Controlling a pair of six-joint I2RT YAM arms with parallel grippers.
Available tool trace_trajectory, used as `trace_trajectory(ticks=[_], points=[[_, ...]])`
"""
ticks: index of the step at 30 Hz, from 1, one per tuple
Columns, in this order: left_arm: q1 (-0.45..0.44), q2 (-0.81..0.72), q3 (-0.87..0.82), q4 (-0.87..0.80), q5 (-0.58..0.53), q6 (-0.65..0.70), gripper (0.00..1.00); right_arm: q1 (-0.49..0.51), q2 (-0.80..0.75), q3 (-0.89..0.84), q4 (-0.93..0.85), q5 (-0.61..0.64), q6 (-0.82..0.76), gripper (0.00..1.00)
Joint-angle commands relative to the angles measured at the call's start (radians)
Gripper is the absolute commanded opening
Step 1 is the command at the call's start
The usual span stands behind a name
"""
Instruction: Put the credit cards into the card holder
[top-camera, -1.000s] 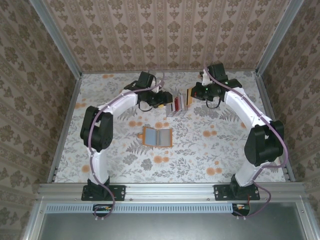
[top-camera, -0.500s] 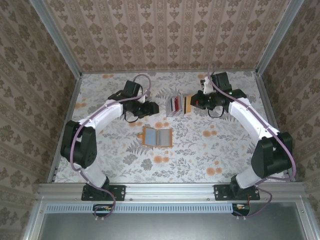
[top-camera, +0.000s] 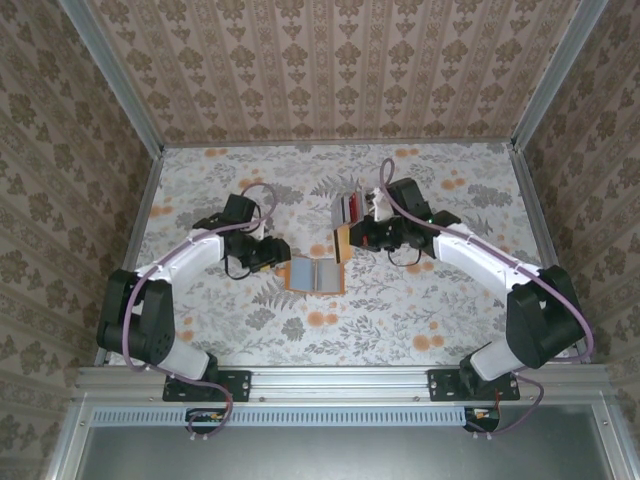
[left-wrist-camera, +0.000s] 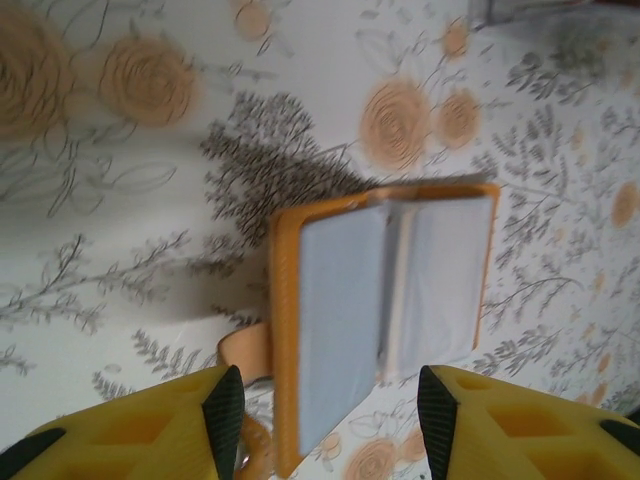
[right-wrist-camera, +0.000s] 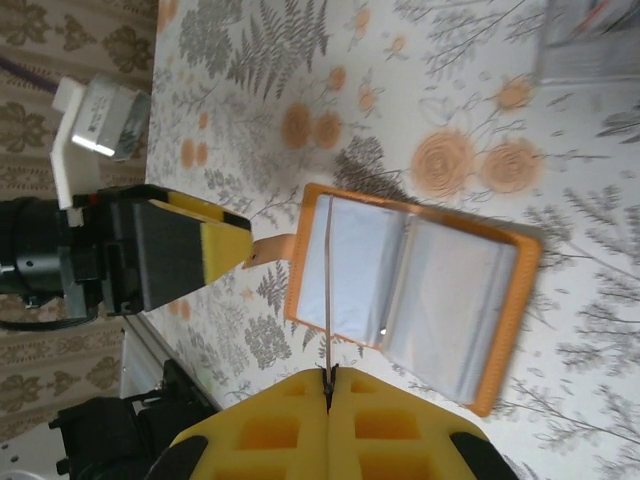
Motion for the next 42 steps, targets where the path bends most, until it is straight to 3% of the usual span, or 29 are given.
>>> trace_trajectory(ticks=[1, 11, 17, 22, 33, 42], points=[[0.007, -0.015, -0.035, -0.012, -0.012, 0.028, 0.52, 0.039, 0.04, -0.034, 0.119, -0.028, 0.067, 0.03], [0.011, 0.046, -0.108, 0.068, -0.001, 0.02, 0.45, 0.115, 0.177, -0.106, 0.305, -0.021, 0.161, 0.03], [0.009, 0.09, -0.156, 0.148, 0.022, 0.0, 0.31, 0.123, 0.231, -0.139, 0.357, -0.027, 0.182, 0.03], [0.007, 0.117, -0.171, 0.179, 0.03, -0.008, 0.25, 0.123, 0.261, -0.134, 0.36, -0.028, 0.177, 0.03], [0.007, 0.143, -0.168, 0.191, 0.037, -0.005, 0.22, 0.127, 0.317, -0.103, 0.377, -0.058, 0.183, 0.03], [0.007, 0.158, -0.155, 0.198, 0.047, -0.004, 0.12, 0.14, 0.331, -0.068, 0.358, -0.073, 0.176, 0.03]])
